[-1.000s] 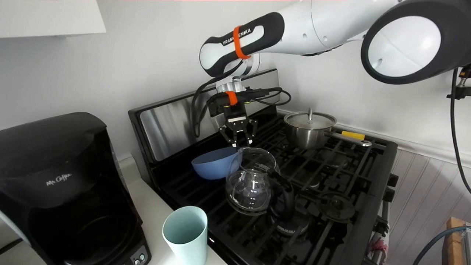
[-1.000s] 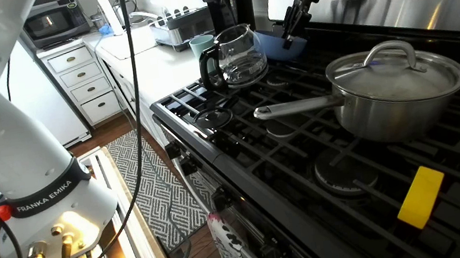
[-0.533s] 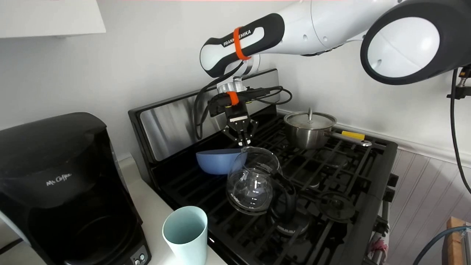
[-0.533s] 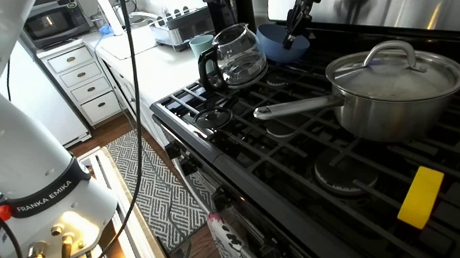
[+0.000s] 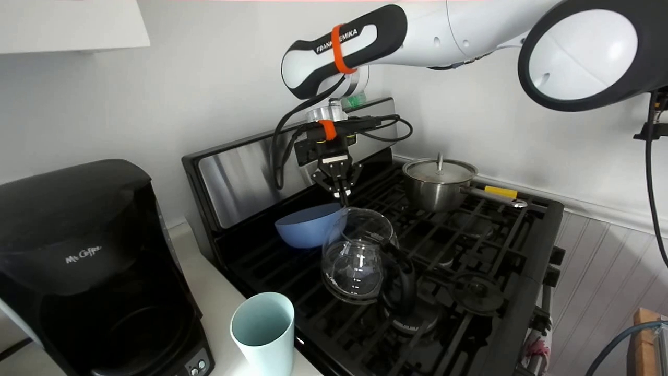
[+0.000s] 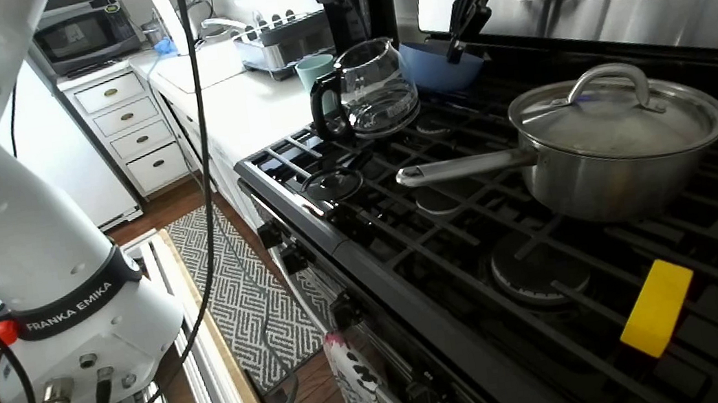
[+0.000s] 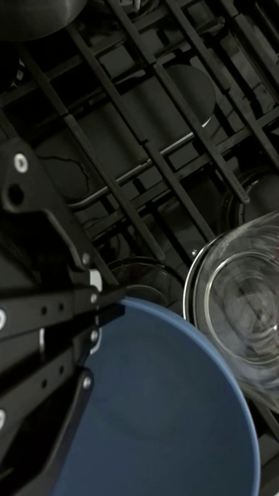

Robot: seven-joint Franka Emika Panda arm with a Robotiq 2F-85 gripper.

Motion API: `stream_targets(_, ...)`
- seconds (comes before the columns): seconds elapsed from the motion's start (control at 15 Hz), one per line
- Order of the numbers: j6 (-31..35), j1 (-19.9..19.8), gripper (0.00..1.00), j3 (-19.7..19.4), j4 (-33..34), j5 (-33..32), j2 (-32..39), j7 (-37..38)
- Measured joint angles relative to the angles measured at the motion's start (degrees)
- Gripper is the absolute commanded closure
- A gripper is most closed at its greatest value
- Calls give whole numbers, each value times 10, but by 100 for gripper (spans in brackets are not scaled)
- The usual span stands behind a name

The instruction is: Move the purple bowl to the right

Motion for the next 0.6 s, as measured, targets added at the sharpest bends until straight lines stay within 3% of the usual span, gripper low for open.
stream_targets(0.13, -1, 1, 97, 0, -2, -1, -4, 0)
stream_targets(0.2, -3, 2, 71, 0, -4, -1, -4, 0)
stream_targets(0.27, -3, 2, 70, 1, -6, -1, -3, 0)
stream_targets(0.6, -4, 2, 37, 5, -7, 0, 15, -8)
